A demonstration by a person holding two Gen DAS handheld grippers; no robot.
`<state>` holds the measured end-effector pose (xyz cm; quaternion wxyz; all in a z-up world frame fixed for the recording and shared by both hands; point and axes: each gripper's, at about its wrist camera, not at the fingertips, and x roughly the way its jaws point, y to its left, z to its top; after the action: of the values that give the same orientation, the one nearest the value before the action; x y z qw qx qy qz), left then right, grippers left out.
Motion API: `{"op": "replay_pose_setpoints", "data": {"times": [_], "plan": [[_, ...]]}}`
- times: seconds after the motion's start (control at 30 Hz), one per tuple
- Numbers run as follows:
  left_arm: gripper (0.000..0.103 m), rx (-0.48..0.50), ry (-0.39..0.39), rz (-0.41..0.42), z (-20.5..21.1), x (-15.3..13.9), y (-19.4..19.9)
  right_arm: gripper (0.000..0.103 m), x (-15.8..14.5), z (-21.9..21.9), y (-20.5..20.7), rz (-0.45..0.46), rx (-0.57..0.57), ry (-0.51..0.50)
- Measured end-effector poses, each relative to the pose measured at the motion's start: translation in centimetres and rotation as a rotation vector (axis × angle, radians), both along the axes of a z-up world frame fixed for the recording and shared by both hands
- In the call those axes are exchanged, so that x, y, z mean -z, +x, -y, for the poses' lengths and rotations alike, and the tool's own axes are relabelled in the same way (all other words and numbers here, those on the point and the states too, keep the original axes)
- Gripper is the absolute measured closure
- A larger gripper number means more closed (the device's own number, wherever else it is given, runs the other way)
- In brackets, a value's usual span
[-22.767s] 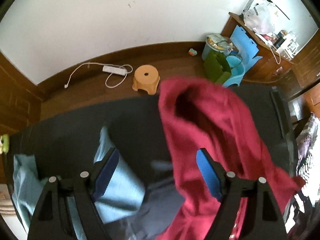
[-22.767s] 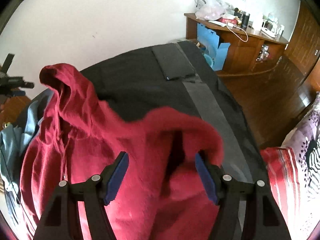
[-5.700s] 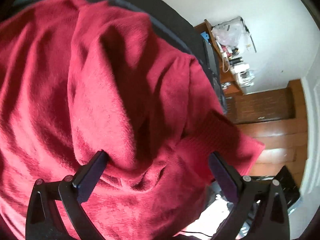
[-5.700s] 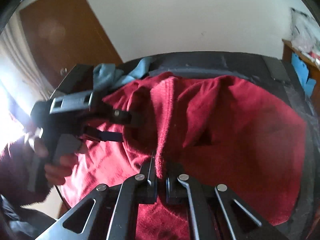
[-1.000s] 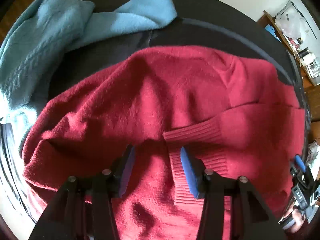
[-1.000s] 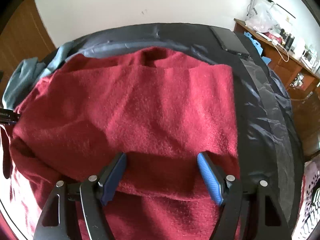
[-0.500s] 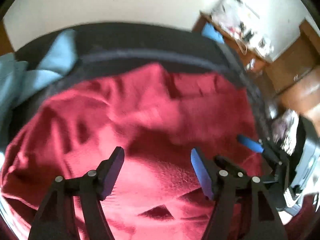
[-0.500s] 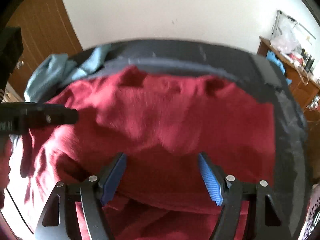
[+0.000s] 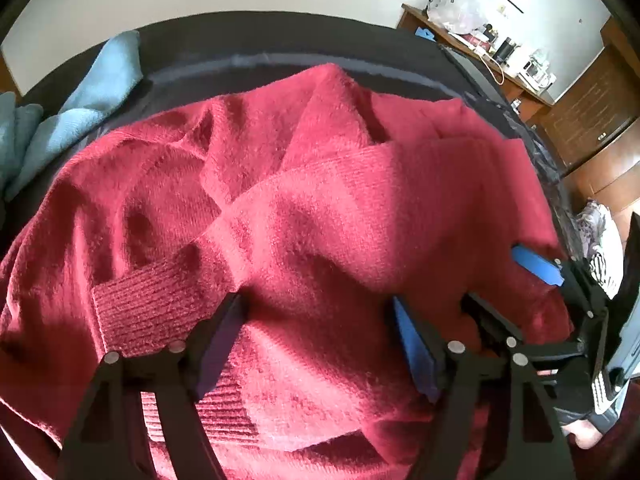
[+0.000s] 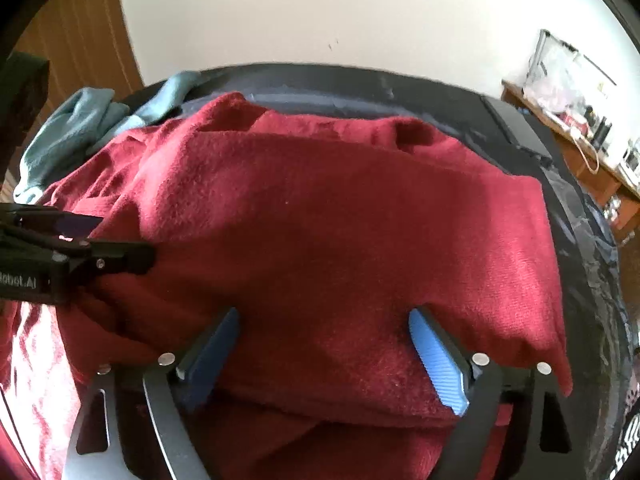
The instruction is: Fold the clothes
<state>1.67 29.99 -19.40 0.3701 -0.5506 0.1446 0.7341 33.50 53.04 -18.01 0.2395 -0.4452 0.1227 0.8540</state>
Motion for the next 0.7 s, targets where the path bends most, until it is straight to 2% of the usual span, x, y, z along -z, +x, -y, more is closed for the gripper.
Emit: {"op": "replay_pose_setpoints", "data": {"times": [0.17, 0.27, 0.33, 0.43, 0.5, 0.57, 0.7], "plan": [[0.024, -0.048, -0.001, 0.002, -0.1, 0.0, 0.3, 0.013, 0.2, 0.1, -0.4, -0.016, 0.002, 0.014], [0.024, -0.123, -0.012, 0.036, 1.2, -0.9, 0.4, 0.012, 0.1, 0.2, -0.5, -0.018, -0.002, 0.018], [0.024, -0.156, 0.005, 0.026, 2.6, -1.9, 1.2, 0.012, 0.1, 0.1, -0.4, -0.020, -0.007, 0.019], [0.024, -0.195, 0.014, -0.011, 5.7, -3.7, 3.0, 0.010, 0.0, 0.0, -0.3, -0.026, -0.025, 0.027], [0.023, -0.243, -0.011, -0.028, 8.6, -4.6, 4.3, 0.009, 0.0, -0.1, -0.2, -0.032, -0.036, 0.029], [0.023, -0.305, -0.023, -0.016, 10.8, -4.8, 5.5, 0.009, 0.0, -0.1, -0.2, -0.033, -0.037, 0.028], [0.023, -0.499, 0.001, 0.036, 17.5, -5.0, 7.0, 0.009, -0.1, -0.1, -0.2, -0.035, -0.039, 0.027]]}}
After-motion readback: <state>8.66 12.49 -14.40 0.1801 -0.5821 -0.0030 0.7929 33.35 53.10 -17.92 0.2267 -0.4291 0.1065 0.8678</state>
